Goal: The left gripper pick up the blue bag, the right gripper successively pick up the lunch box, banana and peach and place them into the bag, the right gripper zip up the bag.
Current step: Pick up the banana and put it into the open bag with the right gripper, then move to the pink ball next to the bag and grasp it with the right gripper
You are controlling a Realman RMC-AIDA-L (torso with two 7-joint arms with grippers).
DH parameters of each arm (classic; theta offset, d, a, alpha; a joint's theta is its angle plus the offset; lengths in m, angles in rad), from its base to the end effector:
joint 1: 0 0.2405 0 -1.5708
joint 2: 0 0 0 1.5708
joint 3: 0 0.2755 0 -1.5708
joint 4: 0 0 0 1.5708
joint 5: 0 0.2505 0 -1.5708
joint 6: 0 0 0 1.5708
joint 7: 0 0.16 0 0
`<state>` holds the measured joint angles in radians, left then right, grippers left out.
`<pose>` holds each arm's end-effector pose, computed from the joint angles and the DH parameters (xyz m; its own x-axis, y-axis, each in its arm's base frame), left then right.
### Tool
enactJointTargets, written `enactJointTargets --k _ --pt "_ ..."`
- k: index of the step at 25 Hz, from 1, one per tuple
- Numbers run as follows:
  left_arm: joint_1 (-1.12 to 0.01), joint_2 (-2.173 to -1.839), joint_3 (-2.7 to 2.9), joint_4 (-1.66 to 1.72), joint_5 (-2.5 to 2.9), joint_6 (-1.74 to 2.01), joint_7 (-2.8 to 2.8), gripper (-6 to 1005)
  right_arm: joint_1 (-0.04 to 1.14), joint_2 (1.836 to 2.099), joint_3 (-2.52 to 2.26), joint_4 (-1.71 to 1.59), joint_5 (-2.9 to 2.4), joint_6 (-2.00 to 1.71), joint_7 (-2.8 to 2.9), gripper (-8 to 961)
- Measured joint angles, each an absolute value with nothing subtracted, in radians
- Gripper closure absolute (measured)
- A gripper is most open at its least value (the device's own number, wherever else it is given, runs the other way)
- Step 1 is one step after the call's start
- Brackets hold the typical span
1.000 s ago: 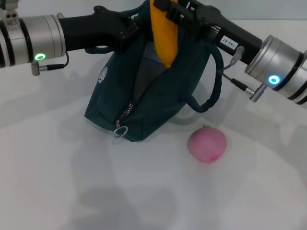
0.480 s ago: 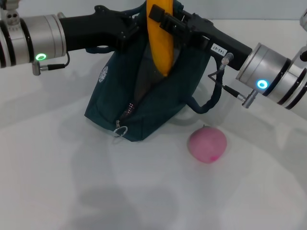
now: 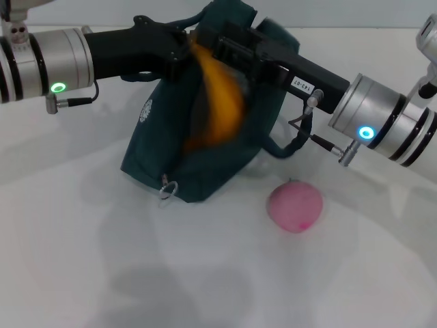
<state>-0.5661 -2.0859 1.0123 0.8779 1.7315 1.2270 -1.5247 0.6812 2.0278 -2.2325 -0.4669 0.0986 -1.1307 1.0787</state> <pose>-0.2128 0.4485 -0.0090 0.8273 0.1820 0.5315 0.4075 -0.8457 -0.3445 0.1511 0.4101 -0.1180 0.3418 -0.3399 -0.8761 -0.5892 -0.8038 0.0820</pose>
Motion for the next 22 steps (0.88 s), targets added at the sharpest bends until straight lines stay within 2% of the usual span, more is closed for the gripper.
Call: enactJointTargets --k 4,9,14,20,22 --pt "-0.560 -2.086 1.012 0.879 1.732 1.227 -1.525 963 0.677 2.028 -2.233 -0.468 0.101 -1.132 1.072 284" --pt "-0.549 -2.086 0.999 0.879 1.731 1.227 -1.525 963 0.643 2.028 -2.220 -0.478 0.103 -1.198 0.998 245" --pt "-0.524 -2.085 0.997 0.884 1.713 1.229 -1.518 963 0.547 2.019 -2.183 -0.430 0.096 -1.420 0.840 257" --pt "-0.498 -2.084 0.999 0.882 1.682 1.236 -1.483 963 0.450 1.984 -2.144 -0.253 0.001 -1.560 0.700 282" --pt "-0.501 -2.085 1.003 0.877 1.682 1.235 -1.472 963 0.432 1.982 -2.144 -0.211 -0.026 -1.561 0.675 291"
